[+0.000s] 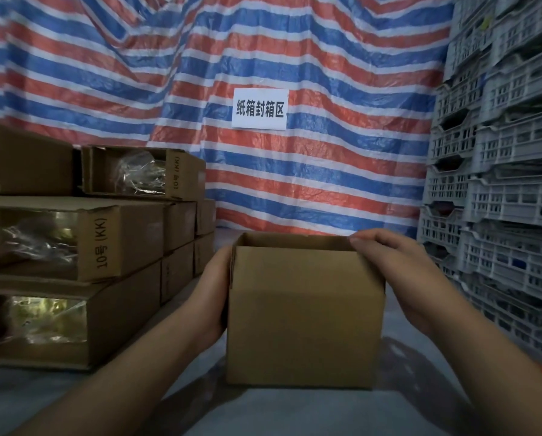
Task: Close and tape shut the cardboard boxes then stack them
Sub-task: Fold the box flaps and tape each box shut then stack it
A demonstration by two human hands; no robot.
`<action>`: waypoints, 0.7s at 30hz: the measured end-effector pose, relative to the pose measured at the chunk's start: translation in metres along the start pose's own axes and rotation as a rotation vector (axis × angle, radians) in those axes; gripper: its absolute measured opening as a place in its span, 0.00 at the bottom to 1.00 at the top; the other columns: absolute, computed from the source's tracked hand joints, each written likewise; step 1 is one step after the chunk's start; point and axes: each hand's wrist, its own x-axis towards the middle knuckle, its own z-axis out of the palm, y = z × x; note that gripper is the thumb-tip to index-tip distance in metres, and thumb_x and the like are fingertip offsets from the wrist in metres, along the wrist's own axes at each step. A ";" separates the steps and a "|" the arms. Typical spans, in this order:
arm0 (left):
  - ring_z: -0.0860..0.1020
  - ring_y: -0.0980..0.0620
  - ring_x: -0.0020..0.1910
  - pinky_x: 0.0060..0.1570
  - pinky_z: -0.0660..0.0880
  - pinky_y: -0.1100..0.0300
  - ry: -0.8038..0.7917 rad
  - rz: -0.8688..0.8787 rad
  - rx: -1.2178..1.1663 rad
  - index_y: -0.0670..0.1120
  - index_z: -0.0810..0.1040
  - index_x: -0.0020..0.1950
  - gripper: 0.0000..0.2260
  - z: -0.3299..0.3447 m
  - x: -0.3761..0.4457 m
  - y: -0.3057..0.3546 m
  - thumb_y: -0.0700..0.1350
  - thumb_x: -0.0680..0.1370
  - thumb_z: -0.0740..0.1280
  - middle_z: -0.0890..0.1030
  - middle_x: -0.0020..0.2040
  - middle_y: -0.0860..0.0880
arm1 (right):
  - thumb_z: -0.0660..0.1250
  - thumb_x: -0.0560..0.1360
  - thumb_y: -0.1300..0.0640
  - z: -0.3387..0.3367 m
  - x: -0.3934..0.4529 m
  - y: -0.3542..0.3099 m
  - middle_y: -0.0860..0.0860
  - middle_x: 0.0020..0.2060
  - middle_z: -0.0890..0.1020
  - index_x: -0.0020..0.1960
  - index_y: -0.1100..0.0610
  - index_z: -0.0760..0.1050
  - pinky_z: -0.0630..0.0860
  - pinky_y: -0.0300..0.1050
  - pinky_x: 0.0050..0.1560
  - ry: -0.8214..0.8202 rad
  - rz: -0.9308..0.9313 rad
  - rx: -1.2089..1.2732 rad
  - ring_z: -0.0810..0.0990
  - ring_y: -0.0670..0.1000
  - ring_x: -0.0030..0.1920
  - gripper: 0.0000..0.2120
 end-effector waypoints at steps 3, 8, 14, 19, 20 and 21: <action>0.83 0.48 0.43 0.50 0.77 0.53 -0.012 0.004 -0.005 0.46 0.86 0.39 0.21 0.005 -0.004 0.004 0.54 0.81 0.60 0.84 0.46 0.44 | 0.66 0.80 0.49 0.000 0.002 0.000 0.49 0.43 0.86 0.46 0.51 0.85 0.78 0.53 0.57 0.015 0.048 0.003 0.82 0.53 0.51 0.12; 0.80 0.48 0.42 0.48 0.76 0.53 -0.014 0.021 0.017 0.46 0.81 0.44 0.17 0.004 -0.004 0.005 0.52 0.83 0.58 0.82 0.45 0.45 | 0.66 0.79 0.56 -0.007 0.005 -0.002 0.48 0.46 0.85 0.46 0.48 0.86 0.76 0.48 0.51 -0.042 0.034 -0.044 0.81 0.51 0.54 0.10; 0.84 0.52 0.35 0.33 0.77 0.61 -0.082 0.011 0.031 0.50 0.87 0.35 0.22 -0.006 0.000 -0.003 0.57 0.80 0.60 0.85 0.37 0.48 | 0.66 0.78 0.57 -0.021 0.005 -0.008 0.41 0.43 0.86 0.45 0.33 0.83 0.75 0.50 0.56 -0.232 -0.024 -0.132 0.82 0.48 0.52 0.18; 0.83 0.52 0.36 0.33 0.78 0.61 -0.165 -0.019 0.099 0.51 0.87 0.36 0.16 -0.008 0.000 -0.002 0.58 0.74 0.65 0.84 0.37 0.49 | 0.66 0.78 0.57 -0.023 0.004 -0.009 0.40 0.43 0.86 0.43 0.31 0.82 0.73 0.44 0.50 -0.297 -0.044 -0.109 0.83 0.44 0.48 0.19; 0.83 0.52 0.36 0.33 0.78 0.61 -0.165 -0.028 0.109 0.51 0.87 0.36 0.15 -0.009 -0.001 -0.001 0.57 0.73 0.66 0.84 0.37 0.49 | 0.66 0.78 0.58 -0.023 0.004 -0.009 0.40 0.42 0.86 0.43 0.32 0.82 0.72 0.44 0.49 -0.297 -0.041 -0.103 0.83 0.46 0.49 0.19; 0.83 0.52 0.36 0.33 0.78 0.60 -0.160 -0.033 0.098 0.51 0.86 0.36 0.14 -0.010 0.000 -0.001 0.56 0.74 0.66 0.84 0.37 0.49 | 0.67 0.78 0.58 -0.022 0.004 -0.009 0.40 0.42 0.86 0.43 0.32 0.83 0.72 0.44 0.49 -0.296 -0.041 -0.096 0.82 0.46 0.50 0.19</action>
